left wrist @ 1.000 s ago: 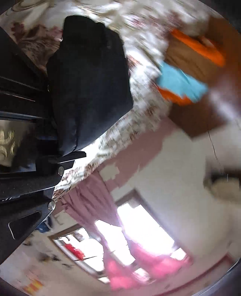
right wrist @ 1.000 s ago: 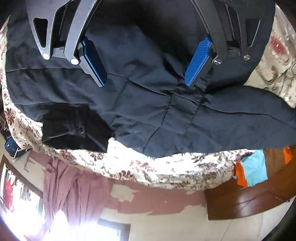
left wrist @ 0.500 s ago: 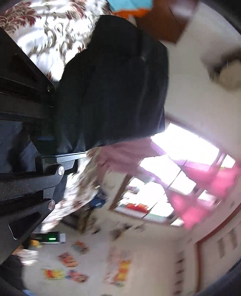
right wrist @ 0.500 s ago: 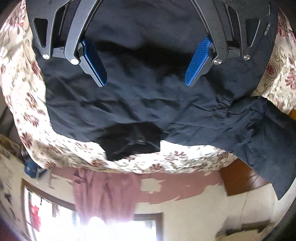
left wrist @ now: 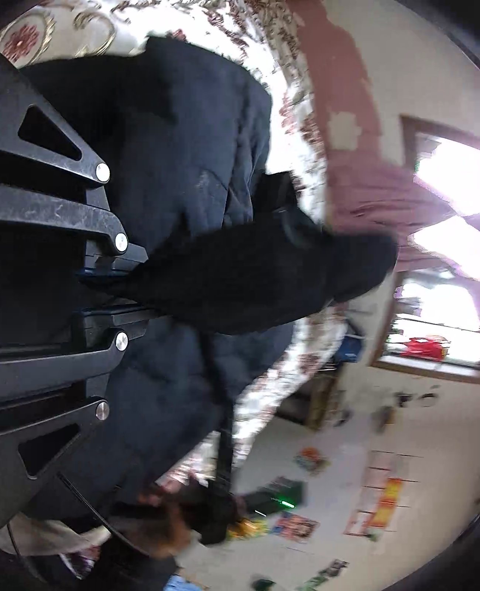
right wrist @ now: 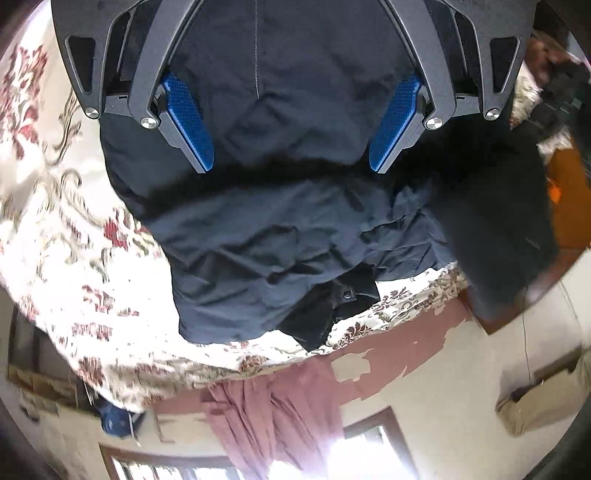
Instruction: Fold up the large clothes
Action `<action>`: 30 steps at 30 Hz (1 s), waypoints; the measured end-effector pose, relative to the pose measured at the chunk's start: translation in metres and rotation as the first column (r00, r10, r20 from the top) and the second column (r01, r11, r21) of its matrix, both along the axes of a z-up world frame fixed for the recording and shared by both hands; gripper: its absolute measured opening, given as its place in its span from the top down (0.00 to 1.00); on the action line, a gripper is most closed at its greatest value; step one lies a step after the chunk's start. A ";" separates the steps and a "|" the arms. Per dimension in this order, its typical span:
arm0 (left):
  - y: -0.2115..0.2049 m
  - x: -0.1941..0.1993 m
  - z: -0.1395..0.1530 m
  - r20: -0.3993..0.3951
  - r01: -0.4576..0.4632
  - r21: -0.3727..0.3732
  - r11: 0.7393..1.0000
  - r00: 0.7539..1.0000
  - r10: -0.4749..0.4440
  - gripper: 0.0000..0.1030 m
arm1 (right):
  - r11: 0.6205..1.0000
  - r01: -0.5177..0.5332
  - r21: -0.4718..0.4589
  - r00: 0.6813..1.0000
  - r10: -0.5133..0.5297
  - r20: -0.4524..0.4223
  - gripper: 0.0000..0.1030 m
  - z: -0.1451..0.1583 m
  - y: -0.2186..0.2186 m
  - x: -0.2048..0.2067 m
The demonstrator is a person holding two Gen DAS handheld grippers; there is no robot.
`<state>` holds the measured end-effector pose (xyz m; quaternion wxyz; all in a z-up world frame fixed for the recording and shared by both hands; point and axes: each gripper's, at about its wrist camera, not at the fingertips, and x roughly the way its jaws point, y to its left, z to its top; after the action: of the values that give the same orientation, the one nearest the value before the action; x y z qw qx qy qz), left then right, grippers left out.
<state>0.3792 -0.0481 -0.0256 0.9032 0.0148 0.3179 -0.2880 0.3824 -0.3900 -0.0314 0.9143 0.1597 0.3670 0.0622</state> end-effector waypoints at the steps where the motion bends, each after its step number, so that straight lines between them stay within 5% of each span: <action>1: -0.003 0.001 -0.008 -0.026 0.013 0.027 1.000 1.000 -0.012 0.90 | 0.999 -0.005 0.041 1.000 0.005 -0.009 0.20 -0.004 -0.006 -0.001; 4: -0.010 -0.003 -0.031 -0.085 0.047 0.088 0.995 0.996 -0.040 0.83 | 0.991 -0.015 0.129 0.999 0.019 -0.027 0.20 -0.014 -0.014 -0.005; 8: 0.002 -0.006 -0.049 -0.158 0.093 0.067 0.993 0.984 -0.082 0.75 | 0.978 -0.052 0.200 0.997 0.061 -0.043 0.20 -0.023 -0.007 -0.008; 14: 0.012 -0.032 -0.044 -0.135 0.156 0.044 0.987 0.980 -0.149 0.67 | 0.950 -0.166 0.265 0.977 0.195 -0.089 0.20 -0.030 0.025 -0.006; 15: 0.013 -0.033 -0.043 -0.137 0.167 0.028 0.986 0.977 -0.161 0.60 | 0.954 -0.183 0.239 0.970 0.214 -0.112 0.20 -0.033 0.033 -0.006; 18: 0.030 -0.041 -0.040 -0.139 0.192 -0.064 0.979 0.970 -0.200 0.13 | 0.966 -0.223 0.130 0.954 0.244 -0.173 0.20 -0.041 0.053 -0.007; 21: 0.041 -0.040 -0.035 -0.115 0.197 -0.114 0.974 0.971 -0.210 0.13 | 0.965 -0.262 0.033 0.946 0.263 -0.189 0.20 -0.041 0.067 -0.015; 26: 0.067 -0.042 -0.029 -0.064 0.059 -0.078 0.995 0.996 -0.064 0.13 | 0.942 -0.328 -0.076 0.932 0.309 -0.192 0.32 -0.029 0.086 -0.030; 28: 0.082 -0.040 -0.026 -0.032 -0.063 -0.048 0.997 0.998 0.062 0.13 | 0.932 -0.335 -0.142 0.933 0.307 -0.186 0.60 -0.026 0.095 -0.036; 30: 0.092 -0.034 -0.025 -0.008 -0.183 -0.018 0.983 0.983 0.183 0.13 | 0.918 -0.351 -0.186 0.929 0.316 -0.193 0.68 -0.024 0.100 -0.038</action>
<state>0.3449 0.0440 -0.0508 0.9250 -0.0237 0.3179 -0.2069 0.3442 -0.2904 -0.0552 0.8697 -0.0017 0.4654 0.1642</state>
